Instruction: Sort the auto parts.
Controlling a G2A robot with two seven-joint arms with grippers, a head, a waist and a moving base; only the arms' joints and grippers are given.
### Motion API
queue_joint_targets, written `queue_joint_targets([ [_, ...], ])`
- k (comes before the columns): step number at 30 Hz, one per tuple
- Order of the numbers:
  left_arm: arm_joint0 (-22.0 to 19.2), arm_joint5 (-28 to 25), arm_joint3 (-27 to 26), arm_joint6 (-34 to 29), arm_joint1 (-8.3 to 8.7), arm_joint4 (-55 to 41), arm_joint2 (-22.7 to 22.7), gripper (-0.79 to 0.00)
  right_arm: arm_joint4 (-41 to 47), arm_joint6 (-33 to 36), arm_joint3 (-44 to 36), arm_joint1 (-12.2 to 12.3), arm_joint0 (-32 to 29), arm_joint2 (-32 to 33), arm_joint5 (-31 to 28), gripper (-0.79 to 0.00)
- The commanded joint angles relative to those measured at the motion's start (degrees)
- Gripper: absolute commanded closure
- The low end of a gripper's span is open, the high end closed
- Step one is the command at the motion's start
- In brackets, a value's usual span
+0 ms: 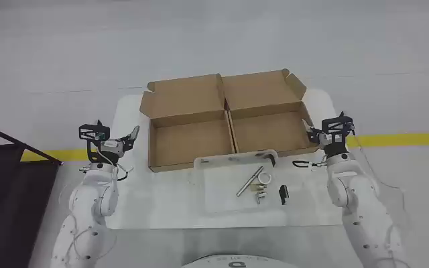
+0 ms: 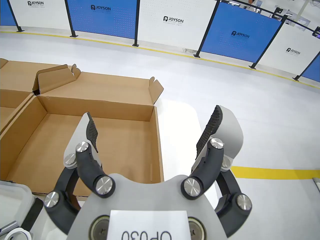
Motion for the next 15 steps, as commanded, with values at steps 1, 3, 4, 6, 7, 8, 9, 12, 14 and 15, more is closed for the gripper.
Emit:
queue_joint_targets([
  [1, 0.0, 0.0, 0.0, 0.0, 0.00, 0.0, 0.0, -0.785, -0.7, -0.2, -1.2, 0.0, 0.3, -0.8, -1.7, -0.785],
  [3, 0.0, 0.0, 0.0, 0.0, 0.00, 0.0, 0.0, -0.785, -2.7, -0.4, -2.5, 0.1, 0.5, -1.4, -3.6, -0.785],
  [4, 0.0, 0.0, 0.0, 0.0, 0.00, 0.0, 0.0, -0.785, -3.1, -0.7, -3.2, 0.1, 0.4, -1.8, -5.1, -0.785],
  [6, 0.0, 0.0, 0.0, 0.0, 0.00, 0.0, 0.0, -0.785, -2.3, -1.9, -4.1, 0.2, 0.2, -2.0, -8.8, -0.785],
  [7, 0.0, 0.0, 0.0, 0.0, 0.00, 0.0, 0.0, -0.785, -2.1, -2.7, -4.6, 0.3, 0.0, -2.1, -11.3, -0.785],
  [8, 0.0, 0.0, 0.0, 0.0, 0.00, 0.0, 0.0, -0.785, -2.1, -3.5, -5.0, 0.5, -0.2, -2.0, -13.8, -0.785],
  [9, 0.0, 0.0, 0.0, 0.0, 0.00, 0.0, 0.0, -0.785, -2.1, -4.3, -5.4, 0.6, -0.5, -1.9, -16.2, -0.785],
  [12, 0.0, 0.0, 0.0, 0.0, 0.00, 0.0, 0.0, -0.785, -2.8, -6.3, -6.1, 1.0, -0.9, -1.7, -24.2, -0.785],
  [14, 0.0, 0.0, 0.0, 0.0, 0.00, 0.0, 0.0, -0.785, -4.7, -7.4, -6.5, 1.3, -1.5, -0.9, -25.4, -0.785],
  [15, 0.0, 0.0, 0.0, 0.0, 0.00, 0.0, 0.0, -0.785, -4.7, -7.4, -6.5, 1.3, -1.5, -0.9, -25.4, -0.785],
])
